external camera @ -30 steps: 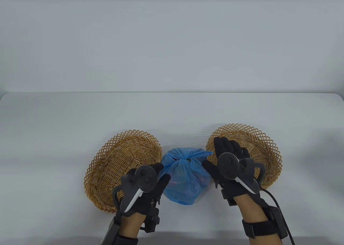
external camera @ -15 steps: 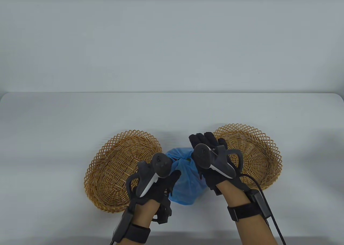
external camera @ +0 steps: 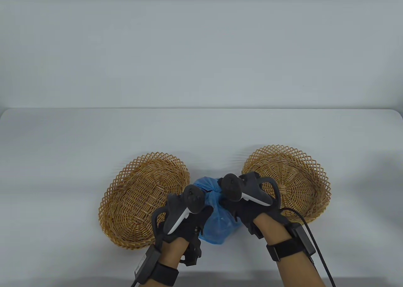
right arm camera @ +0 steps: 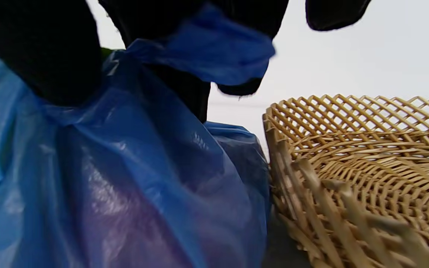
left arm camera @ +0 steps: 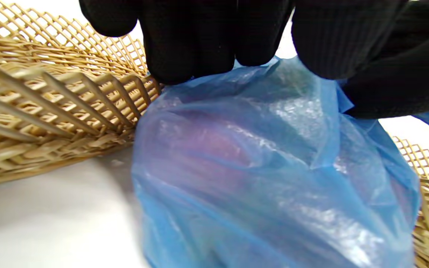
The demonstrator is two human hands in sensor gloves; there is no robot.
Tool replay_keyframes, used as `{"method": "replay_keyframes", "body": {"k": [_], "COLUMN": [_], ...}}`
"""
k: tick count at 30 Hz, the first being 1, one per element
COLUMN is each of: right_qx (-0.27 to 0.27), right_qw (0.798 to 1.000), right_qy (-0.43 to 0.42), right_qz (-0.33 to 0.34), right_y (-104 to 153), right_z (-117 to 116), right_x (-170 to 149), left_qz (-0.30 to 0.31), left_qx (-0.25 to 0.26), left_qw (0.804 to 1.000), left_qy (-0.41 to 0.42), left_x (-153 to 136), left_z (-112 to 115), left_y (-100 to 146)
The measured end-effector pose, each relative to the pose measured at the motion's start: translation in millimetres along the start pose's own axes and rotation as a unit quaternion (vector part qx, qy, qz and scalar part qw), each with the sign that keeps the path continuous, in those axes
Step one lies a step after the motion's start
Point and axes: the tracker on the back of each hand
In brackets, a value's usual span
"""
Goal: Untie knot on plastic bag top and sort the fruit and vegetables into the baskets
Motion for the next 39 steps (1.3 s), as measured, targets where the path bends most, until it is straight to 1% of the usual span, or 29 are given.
{"method": "replay_keyframes", "body": {"k": [4, 9, 15, 17, 19, 21, 22, 24, 26, 30, 32, 36, 39], "right_qx": [0.015, 0.012, 0.014, 0.017, 0.046, 0.068, 0.069, 0.034, 0.012, -0.016, -0.024, -0.010, -0.011], "right_qw": [0.999, 0.999, 1.000, 0.999, 0.996, 0.994, 0.995, 0.998, 0.999, 0.999, 0.999, 1.000, 0.999], "right_qy": [-0.036, -0.038, -0.018, -0.036, -0.057, -0.049, -0.037, 0.007, 0.027, 0.039, 0.026, -0.016, -0.042], "right_qz": [0.004, 0.002, -0.001, 0.021, 0.056, 0.069, 0.069, 0.049, 0.031, 0.011, 0.000, -0.013, -0.023], "right_y": [4.1, 10.5, 14.8, 16.0, 15.1, 15.1, 15.5, 17.2, 18.0, 20.5, 21.3, 22.3, 22.8], "right_z": [1.6, 6.4, 7.1, 5.2, 2.6, 0.7, 0.9, 3.9, 5.8, 9.7, 11.8, 12.9, 13.4], "right_x": [-2.9, -5.6, -7.1, -5.9, -2.3, 1.3, 2.0, 3.9, 4.3, -1.4, -8.6, -22.9, -34.8], "left_qz": [0.004, 0.009, 0.034, 0.042, 0.052, 0.053, 0.052, 0.055, 0.055, 0.047, 0.040, 0.027, 0.015], "left_qx": [-0.014, -0.017, -0.006, -0.008, -0.010, -0.008, -0.006, -0.003, 0.006, 0.034, 0.046, 0.072, 0.085], "left_qw": [1.000, 1.000, 0.999, 0.999, 0.998, 0.998, 0.998, 0.998, 0.998, 0.998, 0.998, 0.997, 0.996], "left_qy": [0.014, -0.012, 0.004, 0.007, 0.019, 0.023, 0.023, 0.028, 0.027, 0.032, 0.030, 0.028, 0.024], "left_x": [0.2, 5.9, 10.6, 10.8, 9.8, 9.0, 8.7, 8.0, 8.4, 6.6, 4.7, 0.4, -3.0], "left_z": [2.5, 9.3, 5.7, 5.2, 4.4, 3.1, 2.9, 2.7, 1.7, -3.3, -6.7, -14.0, -18.8], "left_y": [-0.2, 0.9, 7.2, 8.3, 9.2, 9.5, 9.7, 10.4, 11.7, 14.1, 14.3, 15.7, 15.5]}}
Point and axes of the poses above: the tracker on the back of each hand, its own x axis roughly to the thumb side, its own y axis roughly from the fingertips to the wrist, z = x × y, and after that the axes turned 13 degrees about y, right-handed
